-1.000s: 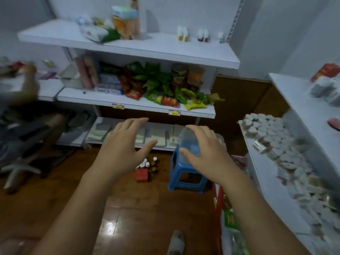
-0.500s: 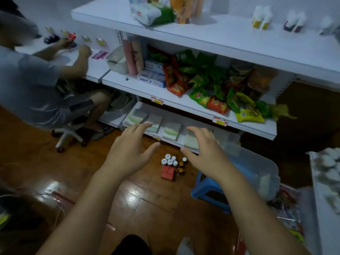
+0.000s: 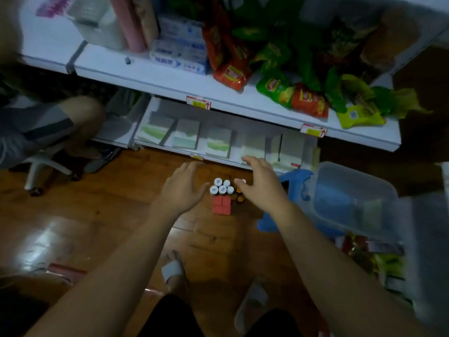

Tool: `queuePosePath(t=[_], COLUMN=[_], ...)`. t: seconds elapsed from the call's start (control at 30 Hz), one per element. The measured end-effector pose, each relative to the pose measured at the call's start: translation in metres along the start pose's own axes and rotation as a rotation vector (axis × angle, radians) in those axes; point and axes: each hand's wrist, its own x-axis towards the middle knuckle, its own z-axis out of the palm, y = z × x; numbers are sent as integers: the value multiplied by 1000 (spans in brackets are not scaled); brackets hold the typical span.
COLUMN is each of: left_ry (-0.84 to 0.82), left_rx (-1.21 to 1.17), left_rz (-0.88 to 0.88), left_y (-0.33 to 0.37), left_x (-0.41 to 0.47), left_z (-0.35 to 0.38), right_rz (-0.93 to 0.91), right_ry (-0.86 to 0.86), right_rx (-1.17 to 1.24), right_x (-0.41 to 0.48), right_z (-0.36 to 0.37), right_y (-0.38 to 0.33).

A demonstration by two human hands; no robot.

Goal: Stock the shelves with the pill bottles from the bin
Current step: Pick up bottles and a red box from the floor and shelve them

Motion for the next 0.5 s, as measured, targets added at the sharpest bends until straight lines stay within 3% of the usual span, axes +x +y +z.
queuePosePath(t=[0.23,0.5], left_ry=[-204,-275], left_rx=[14,57], left_rz=[-14,39], left_y=[-131,-266], left_x=[103,239], left_z=[178,438], right_rz=[89,26], right_ry=[-74,-122], right_rx=[-26,-224], right_x=[126,274], right_z=[185,432], right_y=[108,286])
